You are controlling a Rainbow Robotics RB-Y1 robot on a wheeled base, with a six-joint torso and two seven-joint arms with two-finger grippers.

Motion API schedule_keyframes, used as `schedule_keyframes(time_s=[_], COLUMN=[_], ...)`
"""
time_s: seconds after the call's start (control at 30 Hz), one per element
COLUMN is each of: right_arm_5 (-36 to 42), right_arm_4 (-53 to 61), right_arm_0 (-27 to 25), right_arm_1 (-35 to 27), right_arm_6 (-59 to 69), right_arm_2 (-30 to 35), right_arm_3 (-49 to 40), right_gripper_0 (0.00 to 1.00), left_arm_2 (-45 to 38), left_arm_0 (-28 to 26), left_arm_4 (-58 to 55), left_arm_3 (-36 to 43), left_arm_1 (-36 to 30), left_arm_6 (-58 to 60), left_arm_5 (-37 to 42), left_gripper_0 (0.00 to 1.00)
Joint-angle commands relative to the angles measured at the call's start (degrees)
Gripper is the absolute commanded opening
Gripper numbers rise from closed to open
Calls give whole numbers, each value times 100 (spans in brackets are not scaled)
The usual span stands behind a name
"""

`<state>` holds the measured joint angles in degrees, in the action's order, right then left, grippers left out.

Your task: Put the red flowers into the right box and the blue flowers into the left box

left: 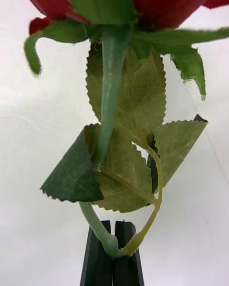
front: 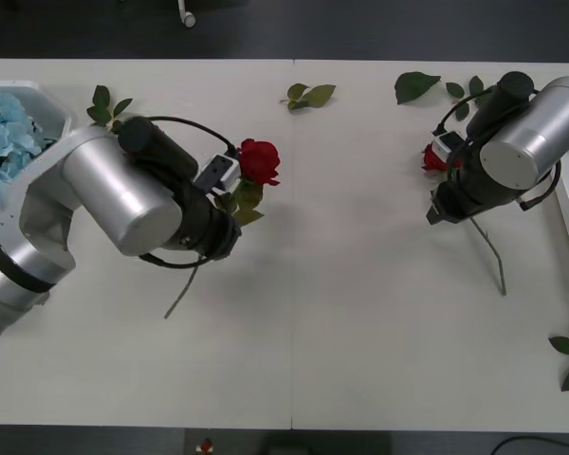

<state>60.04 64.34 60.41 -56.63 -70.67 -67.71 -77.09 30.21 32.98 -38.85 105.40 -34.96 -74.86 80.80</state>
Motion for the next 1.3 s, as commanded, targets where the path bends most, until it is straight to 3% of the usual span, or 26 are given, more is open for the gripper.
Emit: schedule_keyframes(time_s=[0.03,0.23,0.4,0.9,1.3], right_arm_5=[-115,-212,-388,-485,-827], right_arm_4=[43,61,17,-115,-106], right_arm_0=[-21,-153,-328,-451,-451], right_arm_1=[-165,-165,-165,-103,204], right_arm_6=[-606,-1071,-1177,-1177,-1203], right_arm_2=[100,100,100,100,100], right_arm_3=[186,406,511,652,1197], right_gripper_0=[100,100,100,100,100], left_arm_2=[-973,-1993,-2661,-2749,-2749], left_arm_0=[-160,-213,-178,323,719], left_arm_4=[-483,-1178,-2452,-5801,-6390], left_arm_3=[209,200,-81,-1355,-1593], left_arm_1=[112,393,683,718,1061], left_arm_6=[-706,-1796,-2464,-4169,-4256], left_arm_5=[287,366,296,-389,-662], left_gripper_0=[0,0,0,0,0])
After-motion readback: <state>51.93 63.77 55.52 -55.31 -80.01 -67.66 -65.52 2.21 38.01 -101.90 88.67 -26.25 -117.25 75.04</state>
